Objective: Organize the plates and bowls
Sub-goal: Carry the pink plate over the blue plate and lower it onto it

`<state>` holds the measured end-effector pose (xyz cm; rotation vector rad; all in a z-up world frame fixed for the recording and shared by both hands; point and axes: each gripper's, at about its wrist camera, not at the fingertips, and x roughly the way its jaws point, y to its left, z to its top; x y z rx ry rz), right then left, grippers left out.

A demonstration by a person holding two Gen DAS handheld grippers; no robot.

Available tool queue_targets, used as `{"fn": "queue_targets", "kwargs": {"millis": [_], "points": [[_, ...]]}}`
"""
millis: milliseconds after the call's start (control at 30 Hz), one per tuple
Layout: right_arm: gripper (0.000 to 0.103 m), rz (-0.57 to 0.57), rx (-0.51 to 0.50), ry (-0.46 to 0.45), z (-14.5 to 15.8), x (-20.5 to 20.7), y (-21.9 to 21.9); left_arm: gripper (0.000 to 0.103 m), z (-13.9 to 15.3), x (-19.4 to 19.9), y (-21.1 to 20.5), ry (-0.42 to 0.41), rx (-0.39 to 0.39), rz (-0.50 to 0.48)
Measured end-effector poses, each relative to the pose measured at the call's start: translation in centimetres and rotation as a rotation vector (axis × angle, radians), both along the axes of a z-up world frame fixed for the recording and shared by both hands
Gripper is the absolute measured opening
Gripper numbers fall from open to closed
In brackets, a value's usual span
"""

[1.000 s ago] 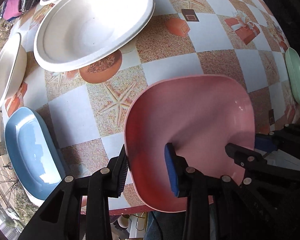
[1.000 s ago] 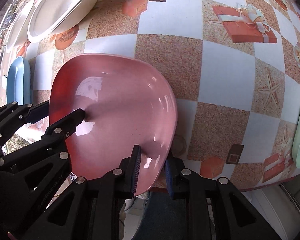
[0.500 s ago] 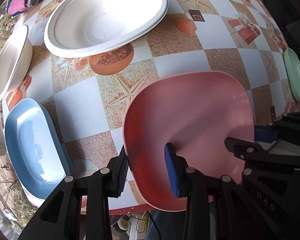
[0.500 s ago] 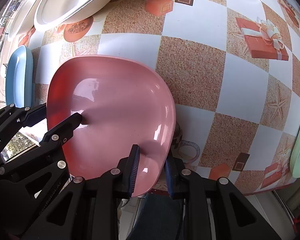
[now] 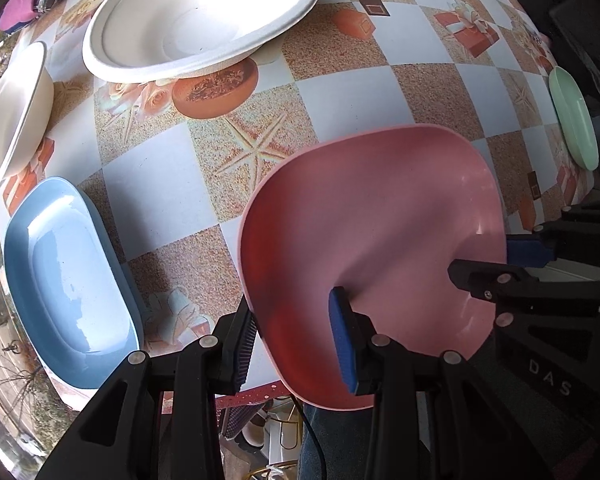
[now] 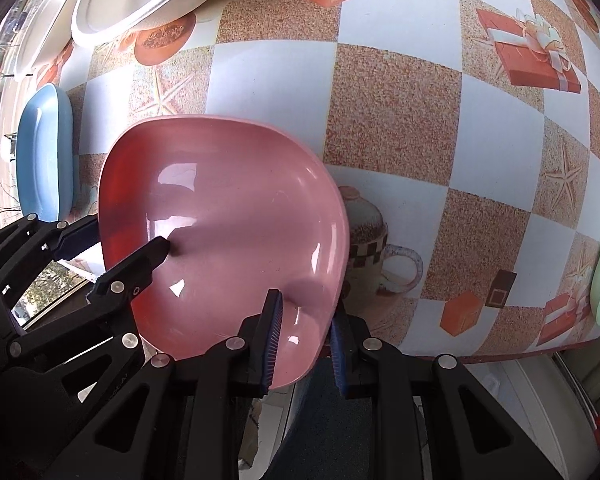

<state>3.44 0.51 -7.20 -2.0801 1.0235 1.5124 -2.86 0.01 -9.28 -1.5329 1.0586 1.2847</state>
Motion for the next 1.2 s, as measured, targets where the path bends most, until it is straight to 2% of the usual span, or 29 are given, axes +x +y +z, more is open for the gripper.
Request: {"fn": "queue_targets", "kwargs": {"millis": [233,667,733,900,1067,1200], "points": [[0.025,0.020,0.035,0.036,1.8,-2.4,1.3,0.038,2.0,-1.9,-1.6,0.002,0.040,0.026],[0.025,0.124,0.113,0.143,5.8,-9.3,2.9,0.038,6.9,-6.8,-5.1,0.110,0.139,0.136],[0.025,0.157,0.107,0.155,5.8,-10.7,2.5,0.038,8.3,-7.6,-5.6,0.133,0.148,0.174],[0.025,0.247,0.075,0.190,5.4,-15.0,0.1,0.038,9.7,-10.9,-8.4,0.189,0.144,0.267],[0.025,0.305,0.029,0.228,4.1,-18.9,-2.1,0.038,9.1,-13.7,-10.6,0.213,0.098,0.350],[0.025,0.329,-0.002,0.242,2.3,-19.3,-4.8,0.038,8.1,-15.5,-11.8,0.228,0.060,0.383]]}}
